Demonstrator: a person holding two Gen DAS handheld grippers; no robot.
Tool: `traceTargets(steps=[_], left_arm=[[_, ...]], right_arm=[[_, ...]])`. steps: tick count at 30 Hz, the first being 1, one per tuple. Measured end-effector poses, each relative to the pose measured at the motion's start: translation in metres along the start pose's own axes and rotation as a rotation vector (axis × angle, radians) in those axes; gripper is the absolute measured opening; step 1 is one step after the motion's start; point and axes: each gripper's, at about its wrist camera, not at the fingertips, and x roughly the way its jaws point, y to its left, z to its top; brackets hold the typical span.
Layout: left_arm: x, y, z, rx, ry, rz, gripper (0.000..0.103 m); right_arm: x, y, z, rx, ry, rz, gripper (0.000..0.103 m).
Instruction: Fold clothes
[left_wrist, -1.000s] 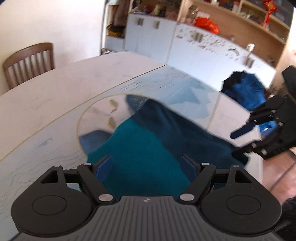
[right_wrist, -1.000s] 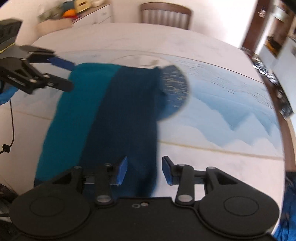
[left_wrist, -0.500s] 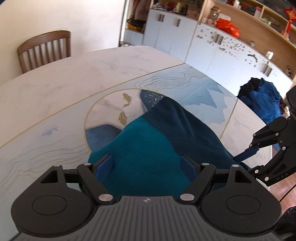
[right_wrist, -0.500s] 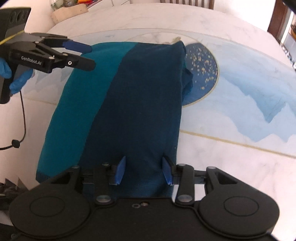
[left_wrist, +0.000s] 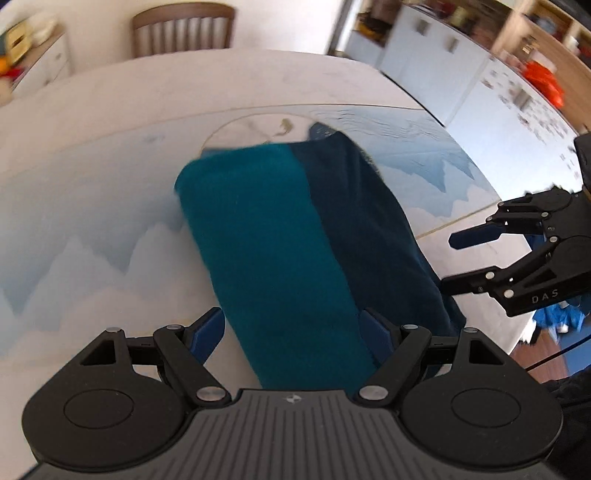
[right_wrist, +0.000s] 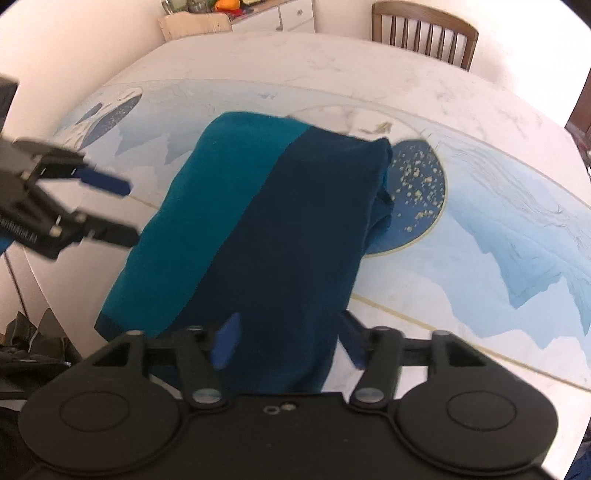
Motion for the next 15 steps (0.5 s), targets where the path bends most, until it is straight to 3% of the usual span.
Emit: traceTargets(steps=[8, 15], left_arm=[[-0.003, -0.023, -0.013, -0.070, -0.004, 0.065, 0.080], [0.000, -0.042, -0.019, -0.071, 0.015, 0.091, 0.080]], right_arm=[[0.004, -0.025, 0.007, -0.014, 0.007, 0.036, 0.103], [0.006, -0.020, -0.001, -0.022, 0.019, 0.048, 0.103]])
